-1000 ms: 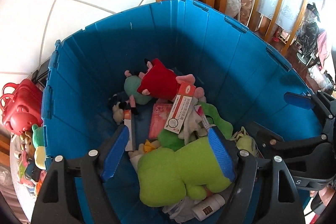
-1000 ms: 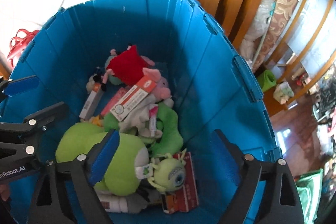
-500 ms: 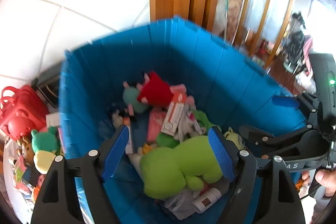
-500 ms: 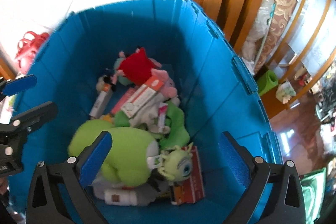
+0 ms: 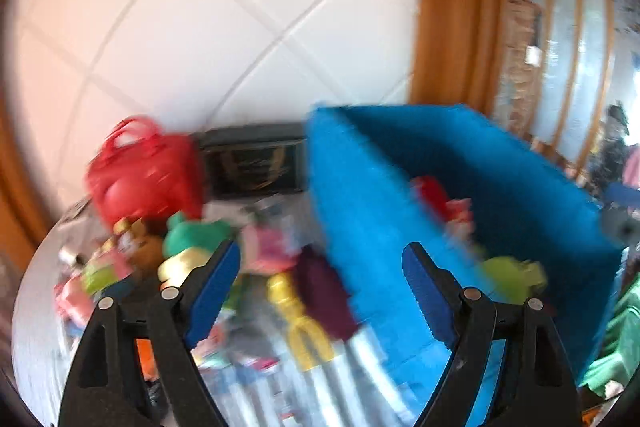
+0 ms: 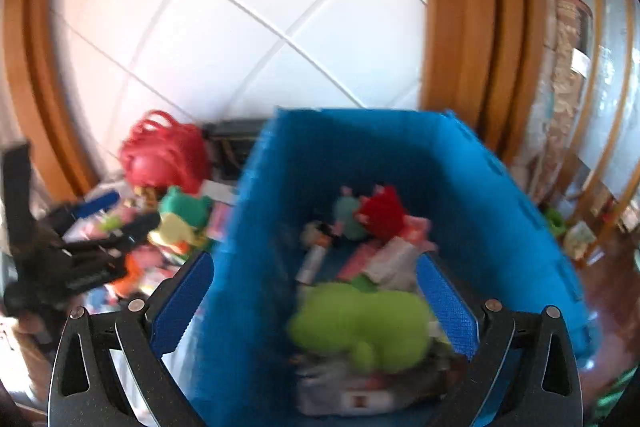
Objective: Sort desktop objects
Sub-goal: 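Move both open tools back over the pile on the bed, then grasp the blue floss-pick box with the left tool while the right tool grasps a small white tube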
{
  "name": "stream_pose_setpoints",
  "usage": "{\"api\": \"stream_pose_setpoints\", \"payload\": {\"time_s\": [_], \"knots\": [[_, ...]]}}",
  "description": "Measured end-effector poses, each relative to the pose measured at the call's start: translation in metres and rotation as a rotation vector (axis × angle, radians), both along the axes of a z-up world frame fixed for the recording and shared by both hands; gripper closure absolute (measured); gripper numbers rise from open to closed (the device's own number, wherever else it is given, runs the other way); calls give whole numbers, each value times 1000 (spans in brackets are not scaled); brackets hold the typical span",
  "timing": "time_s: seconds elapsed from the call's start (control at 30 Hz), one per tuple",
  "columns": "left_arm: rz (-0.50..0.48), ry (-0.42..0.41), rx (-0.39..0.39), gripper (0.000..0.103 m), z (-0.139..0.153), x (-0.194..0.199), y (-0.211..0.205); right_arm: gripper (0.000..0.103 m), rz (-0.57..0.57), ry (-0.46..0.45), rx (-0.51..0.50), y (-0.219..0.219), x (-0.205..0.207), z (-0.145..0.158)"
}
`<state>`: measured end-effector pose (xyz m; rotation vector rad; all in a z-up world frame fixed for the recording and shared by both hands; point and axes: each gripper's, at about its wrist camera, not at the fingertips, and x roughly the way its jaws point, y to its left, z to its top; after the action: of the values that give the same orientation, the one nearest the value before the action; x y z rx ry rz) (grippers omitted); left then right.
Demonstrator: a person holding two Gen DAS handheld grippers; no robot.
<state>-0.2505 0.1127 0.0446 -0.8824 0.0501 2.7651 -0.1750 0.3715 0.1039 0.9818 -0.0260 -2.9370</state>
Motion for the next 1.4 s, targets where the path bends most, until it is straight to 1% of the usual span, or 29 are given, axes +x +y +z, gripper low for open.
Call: {"api": "stream_pose_setpoints", "payload": {"time_s": [0.07, 0.13, 0.2, 0.27, 0.3, 0.37, 0.43, 0.47, 0.5, 0.57, 0.6, 0.67, 0.73, 0.8, 0.83, 0.87, 0.9, 0.93, 0.97, 1.0, 1.03, 1.1, 1.17, 1.2, 1.23, 1.3, 1.37, 1.4], "knots": [[48, -9, -30, 20, -16, 4, -34, 0, 16, 12, -18, -22, 2, -1], [117, -11, -69, 20, -36, 11, -74, 0, 40, 22, -35, -51, 1, -5], [159, -19, -86, 20, -53, 18, -107, 0, 71, 27, -33, -82, -2, -12], [204, -54, -85, 20, -77, 23, -147, 0, 100, 37, -30, -106, -4, -19], [224, -72, -80, 20, -86, 24, -163, 0, 121, 40, -25, -124, -7, -27], [271, -116, -71, 20, -107, 30, -198, 0, 142, 34, -19, -145, -11, -40], [318, -158, -67, 20, -131, 38, -232, 0, 174, 9, -11, -172, -19, -61], [353, -194, -75, 20, -148, 40, -251, 0, 184, -6, -11, -181, -23, -71], [369, -220, -81, 20, -160, 44, -263, 0, 198, -34, -13, -192, -30, -89], [404, -293, -87, 20, -189, 46, -288, 0, 202, -87, -21, -204, -37, -115], [415, -327, -84, 20, -204, 48, -297, 0, 205, -130, -29, -210, -45, -135], [423, -383, -63, 20, -232, 50, -311, 0, 188, -203, -28, -218, -57, -168], [410, -420, -30, 20, -251, 50, -317, 0, 162, -256, -9, -224, -62, -196], [399, -438, -11, 21, -264, 49, -317, 0, 136, -318, 18, -224, -68, -226], [397, -446, -18, 21, -269, 48, -316, 0, 124, -348, 28, -226, -70, -240], [398, -462, -42, 25, -277, 45, -314, 0, 115, -383, 37, -227, -72, -256], [395, -476, -59, 28, -279, 43, -311, 0, 107, -416, 46, -227, -73, -268], [379, -485, -59, 30, -284, 41, -310, 0, 101, -441, 55, -226, -73, -277], [365, -494, -38, 32, -288, 40, -309, 0, 96, -463, 63, -227, -73, -287], [359, -501, -31, 39, -289, 39, -308, 0, 90, -490, 66, -227, -73, -300], [343, -508, -24, 44, -291, 38, -307, 0, 86, -507, 61, -226, -73, -307], [328, -502, -50, 44, -293, 39, -301, 1, 76, -542, 29, -223, -74, -323], [316, -494, -56, 44, -295, 40, -299, 20, 64, -562, 12, -220, -74, -333], [320, -497, -54, 43, -296, 40, -299, 42, 61, -578, 16, -219, -74, -341], [326, -499, -59, 43, -298, 39, -298, 55, 59, -589, 21, -219, -75, -345], [336, -527, -69, 43, -305, 32, -298, 56, 69, -606, 27, -221, -77, -352], [349, -555, -50, 43, -313, 30, -301, 57, 83, -625, 33, -225, -78, -361], [354, -553, -43, 43, -314, 31, -301, 62, 82, -633, 43, -226, -79, -365]]}}
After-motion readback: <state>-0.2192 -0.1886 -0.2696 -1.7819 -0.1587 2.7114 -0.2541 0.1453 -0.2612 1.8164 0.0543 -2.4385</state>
